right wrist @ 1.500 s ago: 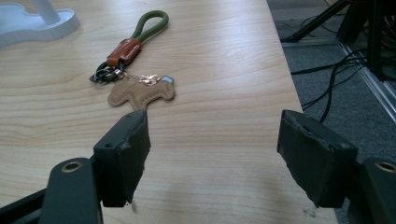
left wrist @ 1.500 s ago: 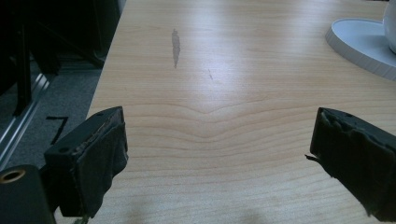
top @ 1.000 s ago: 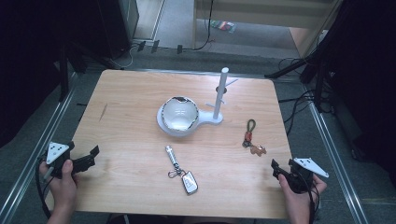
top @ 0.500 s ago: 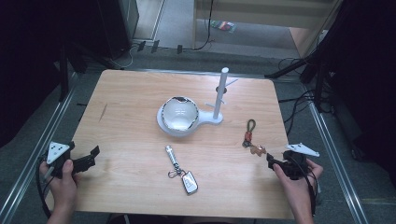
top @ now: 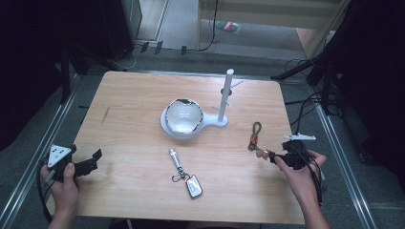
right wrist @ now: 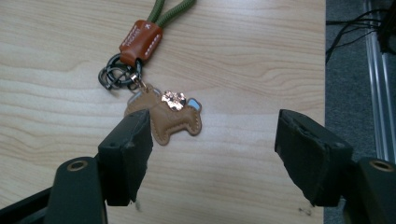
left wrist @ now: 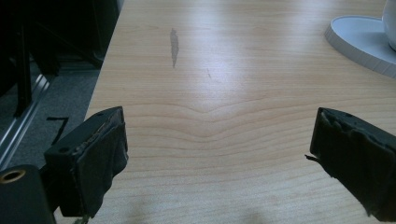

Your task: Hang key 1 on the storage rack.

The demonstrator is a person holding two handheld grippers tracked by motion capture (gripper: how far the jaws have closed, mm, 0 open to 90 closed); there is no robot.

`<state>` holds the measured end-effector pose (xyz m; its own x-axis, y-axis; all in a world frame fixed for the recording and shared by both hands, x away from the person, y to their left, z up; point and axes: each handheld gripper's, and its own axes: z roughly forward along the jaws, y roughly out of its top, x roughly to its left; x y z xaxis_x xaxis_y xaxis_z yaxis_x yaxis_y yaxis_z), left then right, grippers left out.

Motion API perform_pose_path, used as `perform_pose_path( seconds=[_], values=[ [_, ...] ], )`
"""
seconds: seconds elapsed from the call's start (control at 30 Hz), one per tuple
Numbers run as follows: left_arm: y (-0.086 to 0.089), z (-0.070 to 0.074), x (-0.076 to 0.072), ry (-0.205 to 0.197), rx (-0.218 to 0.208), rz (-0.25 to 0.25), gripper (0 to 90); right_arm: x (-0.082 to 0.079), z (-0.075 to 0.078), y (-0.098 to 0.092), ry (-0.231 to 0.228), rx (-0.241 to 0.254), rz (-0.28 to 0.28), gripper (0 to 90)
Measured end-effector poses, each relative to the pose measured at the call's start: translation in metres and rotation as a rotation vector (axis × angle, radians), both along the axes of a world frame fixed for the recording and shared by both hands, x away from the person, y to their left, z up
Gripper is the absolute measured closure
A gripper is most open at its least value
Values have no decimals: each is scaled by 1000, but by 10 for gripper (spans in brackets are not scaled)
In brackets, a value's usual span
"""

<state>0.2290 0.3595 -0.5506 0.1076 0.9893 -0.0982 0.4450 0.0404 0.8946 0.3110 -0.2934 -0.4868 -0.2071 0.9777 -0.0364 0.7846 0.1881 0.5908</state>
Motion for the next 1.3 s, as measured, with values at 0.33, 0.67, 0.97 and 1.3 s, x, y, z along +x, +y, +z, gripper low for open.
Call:
perform_pose_path(
  seconds=[0.33,0.67,0.97,1.3],
  values=[
    [0,0,0,0,-1,-3,43,22,8,8,46,-13,25,300],
    [0,0,0,4,1,-4,43,38,8,16,146,-32,-5,250],
    [0,0,1,9,2,-3,43,55,4,26,195,-48,-45,280],
    [0,0,1,10,2,-3,43,74,2,36,215,-22,-47,334]
  ],
)
